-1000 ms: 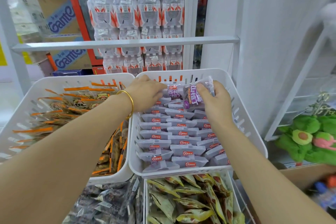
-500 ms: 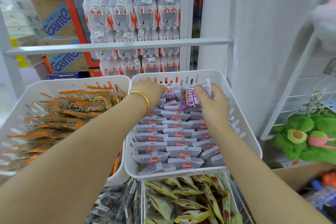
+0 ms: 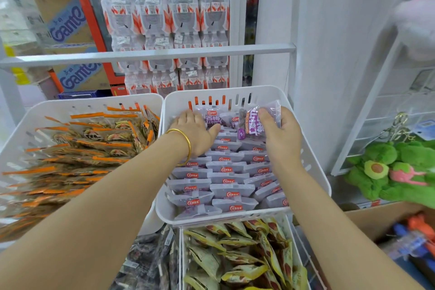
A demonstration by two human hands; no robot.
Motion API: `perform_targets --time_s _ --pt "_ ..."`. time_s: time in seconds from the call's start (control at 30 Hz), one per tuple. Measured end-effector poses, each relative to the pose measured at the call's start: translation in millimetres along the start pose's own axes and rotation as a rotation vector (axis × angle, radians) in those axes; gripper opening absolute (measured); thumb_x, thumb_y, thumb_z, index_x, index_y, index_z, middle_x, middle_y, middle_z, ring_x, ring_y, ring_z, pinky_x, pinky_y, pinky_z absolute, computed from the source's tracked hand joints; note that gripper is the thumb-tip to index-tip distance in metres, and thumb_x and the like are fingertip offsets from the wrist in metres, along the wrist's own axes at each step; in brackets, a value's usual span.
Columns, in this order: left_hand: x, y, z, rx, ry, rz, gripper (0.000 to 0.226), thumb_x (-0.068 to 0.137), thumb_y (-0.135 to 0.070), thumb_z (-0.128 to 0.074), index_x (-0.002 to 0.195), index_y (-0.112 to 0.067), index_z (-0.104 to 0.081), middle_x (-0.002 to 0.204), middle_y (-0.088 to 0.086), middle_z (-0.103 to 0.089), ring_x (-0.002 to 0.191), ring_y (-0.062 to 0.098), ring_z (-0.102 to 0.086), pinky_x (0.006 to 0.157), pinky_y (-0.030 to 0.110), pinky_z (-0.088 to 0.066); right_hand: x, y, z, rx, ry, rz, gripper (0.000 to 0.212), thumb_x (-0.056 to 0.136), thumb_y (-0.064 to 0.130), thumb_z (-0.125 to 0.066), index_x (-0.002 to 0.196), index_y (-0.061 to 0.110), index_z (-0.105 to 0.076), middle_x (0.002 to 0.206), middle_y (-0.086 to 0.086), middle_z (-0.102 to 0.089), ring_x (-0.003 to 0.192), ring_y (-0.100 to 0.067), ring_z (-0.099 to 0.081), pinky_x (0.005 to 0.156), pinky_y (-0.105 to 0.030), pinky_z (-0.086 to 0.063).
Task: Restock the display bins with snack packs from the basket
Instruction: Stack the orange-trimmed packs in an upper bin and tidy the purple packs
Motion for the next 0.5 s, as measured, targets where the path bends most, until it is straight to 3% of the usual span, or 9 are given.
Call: perform_targets --time_s 0.07,0.17,0.27,0.33,0.43,0.5 --pt "2 -2 -3 0.023 0.021 -0.02 0.071 0.098 -0.052 -0.009 0.149 -0.003 -0.003 0.158 0.016 -0.001 0.146 0.028 0.002 0.118 0.041 -0.001 0 0 1 0.001 -0.01 -0.003 0.022 0.095 0.033 -0.052 0.115 0.022 -0.057 0.104 0.004 -0.065 0.087 -0.003 -0.061 0.062 -0.005 -0.047" --pt "6 2 2 -0.03 0.028 -0.007 0.063 0.099 -0.043 -0.013 0.145 0.0 -0.019 0.154 0.021 -0.015 0.143 0.032 -0.011 0.118 0.045 -0.011 1 -2 0 -0.028 0.014 -0.05 0.016 0.094 0.035 -0.054 0.108 0.028 -0.053 0.102 0.008 -0.062 0.09 -0.004 -0.058 0.065 -0.009 -0.041" --pt "-3 -4 23 -0.073 -0.197 -0.03 0.051 0.096 -0.029 -0.015 0.13 0.0 -0.041 0.138 0.021 -0.038 0.128 0.036 -0.032 0.108 0.045 -0.029 4 -8 -2 -0.011 0.065 -0.162 0.013 0.089 0.022 -0.062 0.099 0.025 -0.055 0.09 0.009 -0.062 0.085 -0.008 -0.058 0.064 -0.017 -0.044" --pt "-13 -15 25 -0.071 -0.305 -0.142 0.05 0.096 -0.028 -0.014 0.133 -0.006 -0.041 0.146 0.02 -0.028 0.135 0.035 -0.023 0.111 0.045 -0.024 9 -3 0 -0.004 0.055 -0.173 0.019 0.084 0.012 -0.064 0.099 0.022 -0.057 0.092 0.003 -0.065 0.087 -0.013 -0.062 0.069 -0.024 -0.05" --pt "-18 -16 7 -0.102 -0.197 -0.163 0.048 0.101 -0.036 -0.018 0.14 -0.017 -0.039 0.158 0.011 -0.001 0.145 0.028 0.002 0.118 0.046 -0.006 18 23 1 -0.115 0.062 0.013 0.026 0.085 0.009 -0.066 0.103 0.023 -0.055 0.091 0.01 -0.059 0.081 -0.001 -0.056 0.065 -0.014 -0.044" --pt "-18 -11 2 -0.137 -0.168 -0.136 0.048 0.101 -0.038 -0.018 0.139 -0.02 -0.042 0.159 0.008 0.006 0.145 0.026 0.007 0.117 0.044 -0.001 22 36 -7 -0.183 0.143 0.123 0.029 0.085 0.008 -0.067 0.109 0.021 -0.059 0.093 0.011 -0.058 0.08 0.001 -0.055 0.066 -0.01 -0.043"
Point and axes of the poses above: each hand's wrist, its own x-axis towards the middle knuckle, its own z-axis out of the back of the hand, y = z × x, the point moved 7 cm from there along x, towards the middle knuckle
